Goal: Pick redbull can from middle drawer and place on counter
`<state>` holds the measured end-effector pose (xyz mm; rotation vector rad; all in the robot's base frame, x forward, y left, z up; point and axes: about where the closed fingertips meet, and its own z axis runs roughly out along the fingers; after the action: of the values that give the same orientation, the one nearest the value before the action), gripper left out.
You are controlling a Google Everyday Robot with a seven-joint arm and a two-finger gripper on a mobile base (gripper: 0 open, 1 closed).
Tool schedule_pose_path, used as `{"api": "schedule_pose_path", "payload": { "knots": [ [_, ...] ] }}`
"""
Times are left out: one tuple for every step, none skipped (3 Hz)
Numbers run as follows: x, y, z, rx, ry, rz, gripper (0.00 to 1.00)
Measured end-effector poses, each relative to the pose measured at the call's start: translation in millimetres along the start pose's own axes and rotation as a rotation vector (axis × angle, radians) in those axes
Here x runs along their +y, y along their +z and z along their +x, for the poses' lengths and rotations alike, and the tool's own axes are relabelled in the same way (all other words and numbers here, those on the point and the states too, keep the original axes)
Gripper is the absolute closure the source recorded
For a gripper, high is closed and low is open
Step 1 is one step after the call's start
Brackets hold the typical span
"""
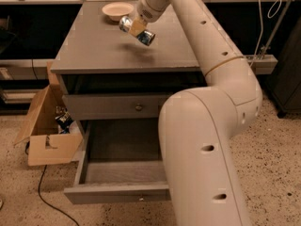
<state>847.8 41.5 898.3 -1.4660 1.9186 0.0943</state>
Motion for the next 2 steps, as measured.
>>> {"api": "schedule_pose_path", "payload": {
  "knots": [
    [0.0, 0.0, 0.0, 0.000, 0.000, 0.000, 0.58],
    [5.3, 3.7, -4.1, 0.002, -0.036, 0.005, 0.61]
  ]
}}
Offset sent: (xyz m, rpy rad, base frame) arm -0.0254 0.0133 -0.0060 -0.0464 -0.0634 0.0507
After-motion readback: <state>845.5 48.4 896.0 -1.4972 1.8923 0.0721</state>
